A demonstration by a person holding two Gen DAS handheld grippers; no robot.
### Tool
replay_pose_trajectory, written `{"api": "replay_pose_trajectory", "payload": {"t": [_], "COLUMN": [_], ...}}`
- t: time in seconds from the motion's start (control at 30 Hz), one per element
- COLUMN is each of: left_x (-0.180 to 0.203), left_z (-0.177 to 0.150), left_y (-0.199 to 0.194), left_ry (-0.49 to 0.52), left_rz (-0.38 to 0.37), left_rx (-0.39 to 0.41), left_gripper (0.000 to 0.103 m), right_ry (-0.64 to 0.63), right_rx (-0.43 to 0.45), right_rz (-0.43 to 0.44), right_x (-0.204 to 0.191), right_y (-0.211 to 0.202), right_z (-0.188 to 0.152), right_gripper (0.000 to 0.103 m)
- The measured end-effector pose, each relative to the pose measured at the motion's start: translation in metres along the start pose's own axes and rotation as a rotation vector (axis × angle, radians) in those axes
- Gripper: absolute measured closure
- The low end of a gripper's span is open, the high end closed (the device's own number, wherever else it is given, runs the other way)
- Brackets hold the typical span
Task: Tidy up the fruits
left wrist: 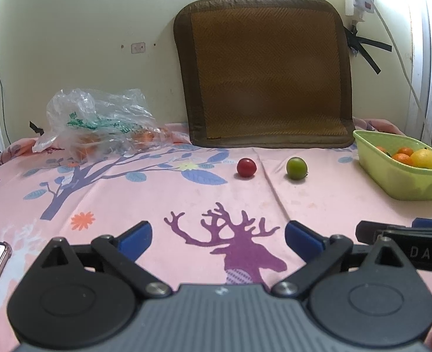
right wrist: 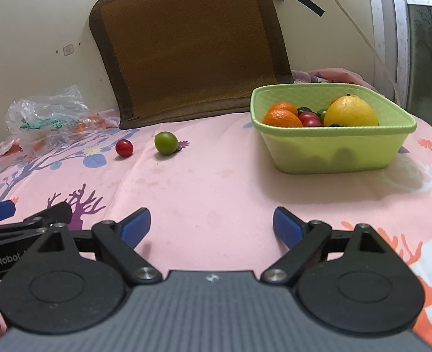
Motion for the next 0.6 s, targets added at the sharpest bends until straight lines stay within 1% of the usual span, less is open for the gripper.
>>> {"api": "replay_pose_trajectory", "payload": {"t": [0.2, 0.27, 0.6], "left_x": [-0.0019, -0.0019, -0.0050], "left_z": [0.0004, 0.0004, 0.0016], "left_y": [0.0019, 0.0013, 0.0059], "left_ry": [-0.009, -0.010, -0.026], "left_rz": [-0.002, -0.002, -0.015], "left_rx": [-0.002, 0.002, -0.016], "left_gripper": [0.002, 0.001, 0.000], "right_ry": [-0.005, -0.009, 0.030], "right_rx": [-0.004, -0.004, 0.011], "right_rz": [-0.012, -0.015, 0.008], "right_x": [-0.0042, -0.0051, 0.0005], "right_y": [0.0006, 0.0006, -0.0011], "right_z": [-0.0005, -0.0006, 0.0008], "right_gripper": [0.011, 0.011, 0.011]}}
Point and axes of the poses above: each gripper's, at about its wrist camera, not at the fingertips, and y roughly the way its jaws point, x to its right, z to its top, the point moved 5 cm from there along y, roughly the way its jaws point, and after that the axes turned 2 degrees about x, right-handed, at the moved point
